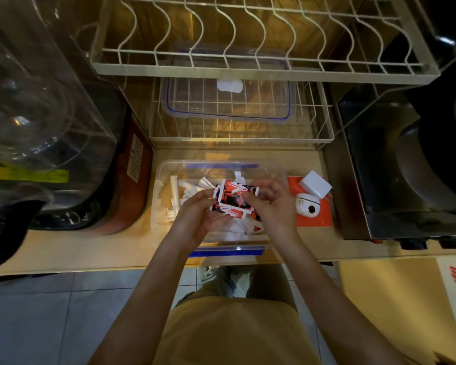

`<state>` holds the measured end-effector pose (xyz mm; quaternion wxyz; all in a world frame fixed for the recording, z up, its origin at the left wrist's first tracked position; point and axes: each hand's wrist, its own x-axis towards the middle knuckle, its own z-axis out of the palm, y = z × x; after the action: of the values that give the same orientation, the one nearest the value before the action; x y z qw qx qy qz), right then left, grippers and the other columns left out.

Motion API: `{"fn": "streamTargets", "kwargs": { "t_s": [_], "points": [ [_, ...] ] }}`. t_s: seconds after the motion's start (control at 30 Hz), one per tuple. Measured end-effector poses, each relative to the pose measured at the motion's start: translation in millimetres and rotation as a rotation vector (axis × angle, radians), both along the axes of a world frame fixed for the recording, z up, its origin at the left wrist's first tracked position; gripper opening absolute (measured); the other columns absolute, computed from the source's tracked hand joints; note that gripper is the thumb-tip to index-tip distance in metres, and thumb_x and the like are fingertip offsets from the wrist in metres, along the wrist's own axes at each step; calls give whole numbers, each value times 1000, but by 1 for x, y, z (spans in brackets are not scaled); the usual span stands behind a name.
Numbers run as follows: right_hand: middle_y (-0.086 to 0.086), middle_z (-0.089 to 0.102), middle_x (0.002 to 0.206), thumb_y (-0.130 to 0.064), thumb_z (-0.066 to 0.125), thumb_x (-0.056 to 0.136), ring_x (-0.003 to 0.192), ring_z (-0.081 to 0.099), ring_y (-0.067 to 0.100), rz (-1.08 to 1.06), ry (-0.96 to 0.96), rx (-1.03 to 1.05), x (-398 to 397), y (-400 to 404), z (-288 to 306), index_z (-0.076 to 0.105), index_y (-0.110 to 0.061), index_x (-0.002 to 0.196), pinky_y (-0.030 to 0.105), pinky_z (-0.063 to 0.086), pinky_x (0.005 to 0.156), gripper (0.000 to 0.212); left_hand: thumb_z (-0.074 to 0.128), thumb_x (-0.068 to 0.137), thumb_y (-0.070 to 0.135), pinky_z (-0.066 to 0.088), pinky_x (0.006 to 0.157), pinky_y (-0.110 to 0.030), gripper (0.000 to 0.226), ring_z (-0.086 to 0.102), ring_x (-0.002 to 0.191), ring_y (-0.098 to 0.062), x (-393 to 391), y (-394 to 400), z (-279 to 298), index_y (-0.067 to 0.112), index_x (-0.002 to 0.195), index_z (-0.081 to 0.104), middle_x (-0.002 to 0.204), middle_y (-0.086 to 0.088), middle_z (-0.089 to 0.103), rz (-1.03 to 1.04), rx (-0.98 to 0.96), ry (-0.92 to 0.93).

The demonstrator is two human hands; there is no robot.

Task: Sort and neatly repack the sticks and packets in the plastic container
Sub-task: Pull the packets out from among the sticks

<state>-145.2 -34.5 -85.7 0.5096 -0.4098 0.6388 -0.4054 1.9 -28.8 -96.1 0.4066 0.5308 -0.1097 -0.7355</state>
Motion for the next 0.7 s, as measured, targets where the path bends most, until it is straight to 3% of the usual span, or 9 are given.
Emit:
{"fn": "streamTargets", "kwargs": {
  "t_s": [0.07,0.13,0.23,0.3,0.4,0.47,0.53,0.6,0.7],
  "points": [
    [-8,60,67,-3,74,73,58,56,-4,13,84,-36,3,2,-4,60,-25,79,14,49,56,27,44,90,2,60,66,-30,17,69,78,-26,-2,2,0,7,96,60,91,-14,66,4,-19,-1],
    [-10,57,67,-5,75,73,57,53,-7,53,146,-36,5,4,-7,61,-22,78,8,45,55,22,51,89,5,59,67,-29,17,68,84,-28,-6,5,1,8,103,60,93,-13,67,-36,-83,-113],
    [-6,60,70,-3,72,75,64,56,0,125,171,37,0,0,-9,68,-7,85,16,47,61,11,59,85,1,59,70,-29,25,67,84,-24,-11,9,1,18,104,60,89,-3,67,-108,-182,-378],
    [-1,66,83,-3,61,84,81,62,12,169,203,120,-8,-6,-9,69,-3,93,21,49,70,12,59,84,1,58,75,-38,33,66,85,-22,-11,10,0,26,107,57,88,2,65,-148,-219,-512],
    [7,66,110,1,47,90,107,59,19,289,404,192,-20,-17,-9,64,-5,107,22,44,82,25,58,86,6,55,87,-48,43,61,103,-25,-7,11,-1,26,123,52,116,-10,61,-229,-282,-700],
    [7,62,112,6,42,89,108,57,23,435,568,246,-19,-21,-13,59,-2,113,23,41,81,30,56,88,6,52,92,-43,48,57,110,-24,-5,14,-1,25,130,47,130,-13,54,-261,-317,-792],
    [9,61,115,5,43,89,106,58,27,559,726,299,-14,-22,-19,56,0,116,27,44,80,30,54,89,5,49,87,-31,51,56,107,-19,-5,17,-1,26,134,43,131,-13,54,-274,-344,-840],
    [17,52,130,2,45,91,112,55,29,628,849,338,-8,-22,-23,48,0,123,32,46,89,32,53,90,5,44,80,-23,51,56,99,-16,-8,18,-2,25,135,42,127,-15,58,-281,-364,-899],
    [21,27,149,0,47,91,134,35,30,669,941,322,-3,-20,-24,36,0,134,34,33,109,45,53,90,7,45,79,-24,48,60,106,-29,-12,18,-4,24,134,45,123,-18,61,-261,-385,-975]
  ]
}}
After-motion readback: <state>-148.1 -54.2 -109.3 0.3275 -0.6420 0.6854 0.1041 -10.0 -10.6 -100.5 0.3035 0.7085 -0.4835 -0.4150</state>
